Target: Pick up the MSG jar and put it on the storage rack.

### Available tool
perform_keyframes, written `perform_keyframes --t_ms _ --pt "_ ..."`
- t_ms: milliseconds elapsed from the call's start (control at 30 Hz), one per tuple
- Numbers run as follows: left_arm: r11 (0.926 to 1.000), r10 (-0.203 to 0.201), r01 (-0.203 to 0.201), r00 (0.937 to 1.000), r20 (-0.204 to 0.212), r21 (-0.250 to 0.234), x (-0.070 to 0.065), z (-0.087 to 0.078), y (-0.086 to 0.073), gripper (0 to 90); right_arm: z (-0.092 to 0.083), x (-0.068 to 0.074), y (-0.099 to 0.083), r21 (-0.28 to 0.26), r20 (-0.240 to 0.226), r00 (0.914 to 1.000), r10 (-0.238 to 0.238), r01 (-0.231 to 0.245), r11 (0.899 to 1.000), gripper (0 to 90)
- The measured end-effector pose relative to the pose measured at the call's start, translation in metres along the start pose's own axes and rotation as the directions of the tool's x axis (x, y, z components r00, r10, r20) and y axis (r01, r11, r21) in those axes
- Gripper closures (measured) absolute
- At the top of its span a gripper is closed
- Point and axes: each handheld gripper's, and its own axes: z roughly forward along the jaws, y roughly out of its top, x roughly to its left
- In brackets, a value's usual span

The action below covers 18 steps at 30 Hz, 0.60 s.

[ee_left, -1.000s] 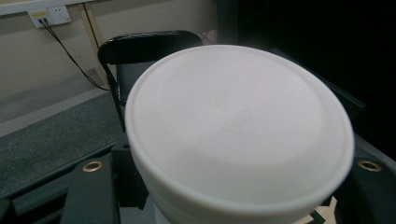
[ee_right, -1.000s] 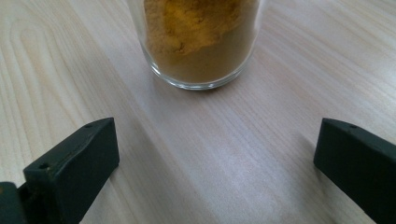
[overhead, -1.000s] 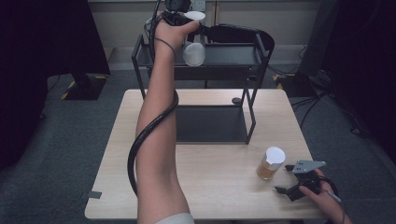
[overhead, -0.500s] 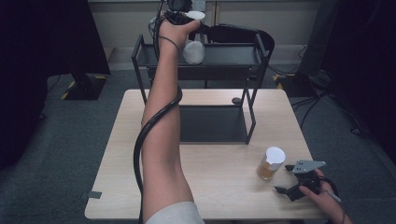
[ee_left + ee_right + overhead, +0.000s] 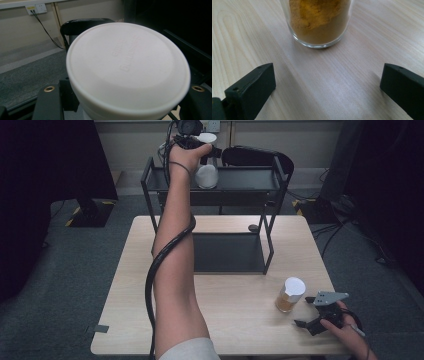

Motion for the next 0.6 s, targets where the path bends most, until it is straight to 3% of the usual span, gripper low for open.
perform_keyframes --t_ms 300,367,433,600 --pt "0.9999 -0.010 0.010 0.9999 -0.004 -0.003 -0.001 0.000 -0.004 32.0 0.000 0.000 0.000 0.000 0.000 1.0000 0.000 0.000 1.000 0.0" --pt "0.9997 -0.022 0.022 0.9995 -0.023 -0.007 -0.003 -0.001 -0.006 27.0 0.000 0.000 0.000 0.000 0.000 1.0000 0.000 0.000 1.000 0.0" --pt "0.9981 -0.057 0.056 0.9978 -0.035 -0.028 -0.003 -0.003 -0.010 16.3 0.000 0.000 0.000 0.000 0.000 1.0000 0.000 0.000 1.000 0.0" --pt "0.9961 -0.079 0.078 0.9962 -0.036 -0.041 -0.004 -0.008 -0.017 9.3 0.000 0.000 0.000 0.000 0.000 1.0000 -0.001 0.001 1.000 0.0"
